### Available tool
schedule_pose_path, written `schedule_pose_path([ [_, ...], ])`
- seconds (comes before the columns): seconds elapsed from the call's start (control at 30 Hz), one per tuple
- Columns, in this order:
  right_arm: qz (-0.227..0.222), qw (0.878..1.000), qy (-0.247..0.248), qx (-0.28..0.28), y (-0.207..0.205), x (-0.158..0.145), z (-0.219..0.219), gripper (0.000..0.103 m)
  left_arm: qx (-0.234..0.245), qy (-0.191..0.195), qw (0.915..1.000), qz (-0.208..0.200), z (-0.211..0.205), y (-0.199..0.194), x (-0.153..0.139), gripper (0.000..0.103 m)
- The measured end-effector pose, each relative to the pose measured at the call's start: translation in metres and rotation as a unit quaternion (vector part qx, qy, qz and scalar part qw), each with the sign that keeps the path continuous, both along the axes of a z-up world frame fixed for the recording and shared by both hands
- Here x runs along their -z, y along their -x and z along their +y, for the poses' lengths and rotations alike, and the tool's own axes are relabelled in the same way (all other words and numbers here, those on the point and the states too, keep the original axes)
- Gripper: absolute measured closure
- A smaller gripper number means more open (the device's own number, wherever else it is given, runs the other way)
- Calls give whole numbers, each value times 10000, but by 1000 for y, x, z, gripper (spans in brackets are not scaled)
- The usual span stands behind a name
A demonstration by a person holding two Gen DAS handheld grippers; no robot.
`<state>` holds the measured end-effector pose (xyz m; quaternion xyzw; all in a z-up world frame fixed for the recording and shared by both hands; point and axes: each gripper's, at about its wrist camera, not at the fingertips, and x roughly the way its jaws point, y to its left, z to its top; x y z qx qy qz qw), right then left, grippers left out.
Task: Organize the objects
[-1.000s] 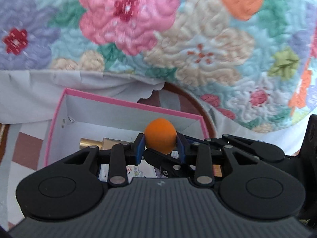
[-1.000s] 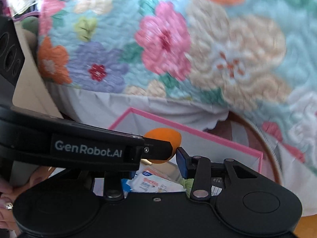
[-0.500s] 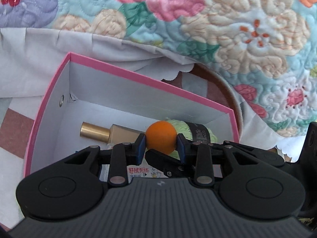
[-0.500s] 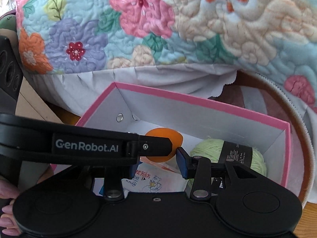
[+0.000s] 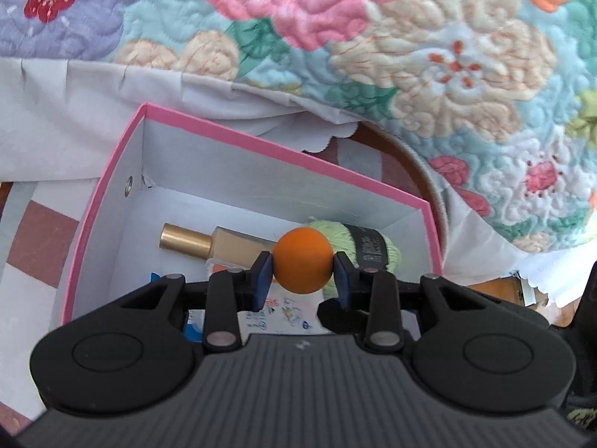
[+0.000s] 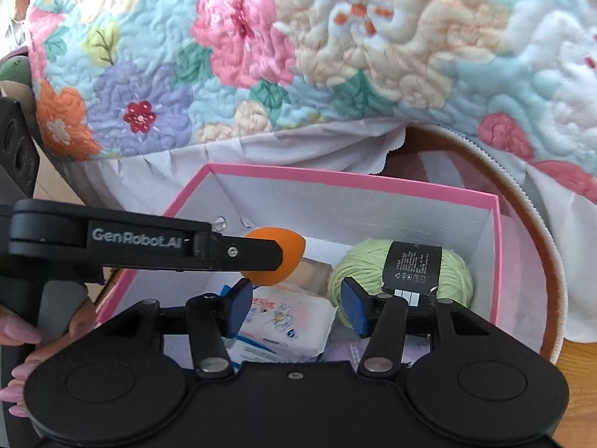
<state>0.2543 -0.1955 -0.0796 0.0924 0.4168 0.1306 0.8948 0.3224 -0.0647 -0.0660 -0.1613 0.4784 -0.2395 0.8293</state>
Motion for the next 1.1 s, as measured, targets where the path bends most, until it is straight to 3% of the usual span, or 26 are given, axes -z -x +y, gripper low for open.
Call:
schedule_pose_path([
  [0.23,-89,10000,-28,-6,16,-3,10,43,-154,153,9997,-76,-9,-5,3,67],
  [0.57,-117,9999,62,-23,19,3,11,43,-228,-162,9996,6,-5,-7,18,67],
  [0.8,-301,9994,155,-59,35,-6,16,43,-206,-662,9976,-47,8,12,-5,59],
  [1.1,-482,9978,441,66,66,-38,25,35,-36,-1004,9946,-266,40,74,-48,56],
])
